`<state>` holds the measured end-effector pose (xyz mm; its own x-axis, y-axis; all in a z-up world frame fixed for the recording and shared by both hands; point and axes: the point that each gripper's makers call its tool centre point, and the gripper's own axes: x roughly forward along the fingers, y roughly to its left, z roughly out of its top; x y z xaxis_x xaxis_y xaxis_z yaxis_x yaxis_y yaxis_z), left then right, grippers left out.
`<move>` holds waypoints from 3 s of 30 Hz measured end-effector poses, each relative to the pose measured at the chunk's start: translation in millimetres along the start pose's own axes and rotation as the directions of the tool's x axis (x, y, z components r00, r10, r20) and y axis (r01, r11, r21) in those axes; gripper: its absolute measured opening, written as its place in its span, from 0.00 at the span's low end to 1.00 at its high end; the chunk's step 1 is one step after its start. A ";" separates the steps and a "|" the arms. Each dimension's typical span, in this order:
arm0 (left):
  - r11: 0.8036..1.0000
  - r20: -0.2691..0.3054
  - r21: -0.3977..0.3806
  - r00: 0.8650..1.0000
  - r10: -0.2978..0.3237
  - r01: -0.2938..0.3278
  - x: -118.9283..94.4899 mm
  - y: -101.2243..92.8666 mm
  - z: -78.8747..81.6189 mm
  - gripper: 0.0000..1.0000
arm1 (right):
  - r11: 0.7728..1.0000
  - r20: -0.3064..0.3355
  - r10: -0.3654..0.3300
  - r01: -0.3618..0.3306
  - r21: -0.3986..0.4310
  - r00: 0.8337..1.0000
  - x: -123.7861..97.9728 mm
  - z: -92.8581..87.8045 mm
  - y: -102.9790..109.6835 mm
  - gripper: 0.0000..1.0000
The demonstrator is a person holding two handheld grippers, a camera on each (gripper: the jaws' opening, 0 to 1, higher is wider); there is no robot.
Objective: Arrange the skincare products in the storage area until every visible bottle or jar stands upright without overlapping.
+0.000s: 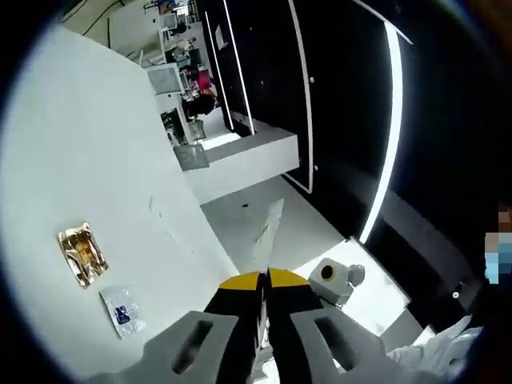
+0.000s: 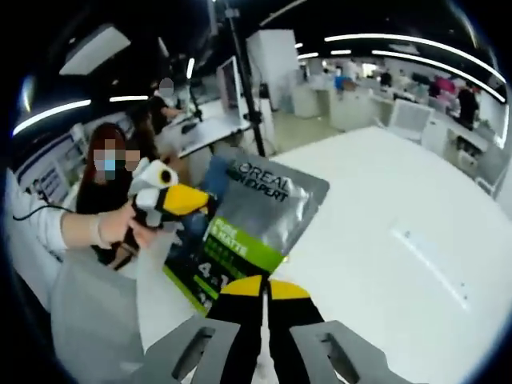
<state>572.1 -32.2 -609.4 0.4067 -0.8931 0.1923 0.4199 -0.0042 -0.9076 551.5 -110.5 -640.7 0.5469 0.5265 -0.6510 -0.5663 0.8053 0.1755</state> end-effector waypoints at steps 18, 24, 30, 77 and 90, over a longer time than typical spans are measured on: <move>0.998 -0.058 0.016 0.996 0.067 -0.066 -3.4 19.4 -7.6 0.00 | 0.998 0.054 -0.059 0.059 0.009 0.997 -20.4 -2.9 -12.9 0.00; 0.994 -0.110 -0.008 0.988 0.106 -0.108 -8.6 32.2 -24.5 0.00 | 0.992 0.090 -0.115 0.119 -0.039 0.989 -39.7 8.2 -16.4 0.00; 0.988 -0.176 0.001 0.973 0.152 -0.154 -13.9 43.0 -43.9 0.00 | 0.989 0.147 -0.120 0.132 -0.074 0.982 -58.1 19.3 3.2 0.00; 0.942 -0.328 -0.041 0.895 0.303 -0.334 -42.8 89.4 -110.8 0.00 | 0.989 0.137 -0.111 0.123 -0.082 0.984 -27.5 -60.2 127.1 0.07; 0.938 -0.327 0.004 0.886 0.328 -0.346 -39.5 101.6 -106.9 0.00 | 0.966 0.116 -0.236 0.220 0.133 0.965 2.2 -108.9 123.9 0.08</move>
<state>512.0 -45.5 -749.0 0.2328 -0.9399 -0.2499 0.2558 0.3070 -0.9167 415.3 -39.3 -700.8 0.7330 0.3498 -0.5835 -0.3449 0.9303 0.1245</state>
